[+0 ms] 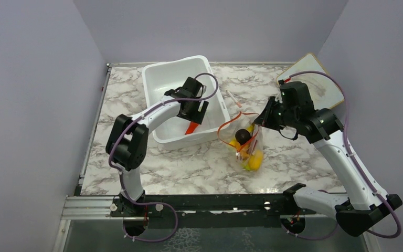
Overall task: Place the food in the zip-top bag and seal the zipper
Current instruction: Pick up the fake vegetable from the bin.
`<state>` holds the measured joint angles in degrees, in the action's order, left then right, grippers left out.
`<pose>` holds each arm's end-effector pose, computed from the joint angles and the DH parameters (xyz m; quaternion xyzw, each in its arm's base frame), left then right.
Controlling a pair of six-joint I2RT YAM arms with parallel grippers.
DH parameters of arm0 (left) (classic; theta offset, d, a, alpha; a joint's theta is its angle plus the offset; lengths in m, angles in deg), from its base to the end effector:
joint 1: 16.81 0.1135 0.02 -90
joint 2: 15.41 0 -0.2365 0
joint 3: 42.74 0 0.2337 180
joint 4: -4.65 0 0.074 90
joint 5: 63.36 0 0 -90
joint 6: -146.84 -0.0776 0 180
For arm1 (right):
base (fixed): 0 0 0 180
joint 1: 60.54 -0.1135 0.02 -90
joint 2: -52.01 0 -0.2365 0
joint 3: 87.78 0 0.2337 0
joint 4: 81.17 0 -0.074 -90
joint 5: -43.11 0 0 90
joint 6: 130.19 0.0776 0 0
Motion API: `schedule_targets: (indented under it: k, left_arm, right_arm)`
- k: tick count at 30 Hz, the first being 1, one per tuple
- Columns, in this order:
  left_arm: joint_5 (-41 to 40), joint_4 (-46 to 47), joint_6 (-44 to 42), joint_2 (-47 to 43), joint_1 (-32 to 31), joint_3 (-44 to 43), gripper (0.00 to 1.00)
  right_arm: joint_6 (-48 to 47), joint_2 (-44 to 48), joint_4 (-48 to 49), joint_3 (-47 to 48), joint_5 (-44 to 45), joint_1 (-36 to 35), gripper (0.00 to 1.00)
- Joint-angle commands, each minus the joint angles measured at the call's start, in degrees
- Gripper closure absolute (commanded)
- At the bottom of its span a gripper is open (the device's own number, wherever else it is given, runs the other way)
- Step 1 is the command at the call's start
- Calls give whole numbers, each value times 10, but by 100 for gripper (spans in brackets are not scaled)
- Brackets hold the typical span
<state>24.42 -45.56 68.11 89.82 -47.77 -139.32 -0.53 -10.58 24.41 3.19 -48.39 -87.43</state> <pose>0.3373 -0.1988 0.1768 0.1596 0.9498 -0.0793 0.2571 0.1970 0.1022 0.3254 0.0982 0.9220 0.2155 0.3062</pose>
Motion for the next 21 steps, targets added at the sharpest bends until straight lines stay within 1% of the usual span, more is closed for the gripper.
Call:
schedule_targets:
  k: [1,4,5,9,13,16,19,21]
  left_arm:
    - [20,-7,-23,35,1,-20,19]
    - [27,0,-23,54,1,-23,20]
    - [28,2,-22,60,1,-23,22]
    - [21,14,-19,76,1,-14,33]
    - [22,19,-23,84,1,-13,39]
    - [24,19,-25,90,1,-17,51]
    - [22,18,-23,92,1,-22,55]
    - [27,17,-24,91,1,-27,60]
  right_arm:
    - [-15,2,34,23,8,1,99]
    - [-12,2,27,24,13,1,99]
    - [-11,3,24,25,14,1,99]
    - [-10,14,19,22,16,1,99]
    - [-10,15,20,24,7,1,99]
    - [-7,15,20,27,7,1,99]
    - [-9,17,22,30,8,1,99]
    - [-10,18,17,33,12,1,99]
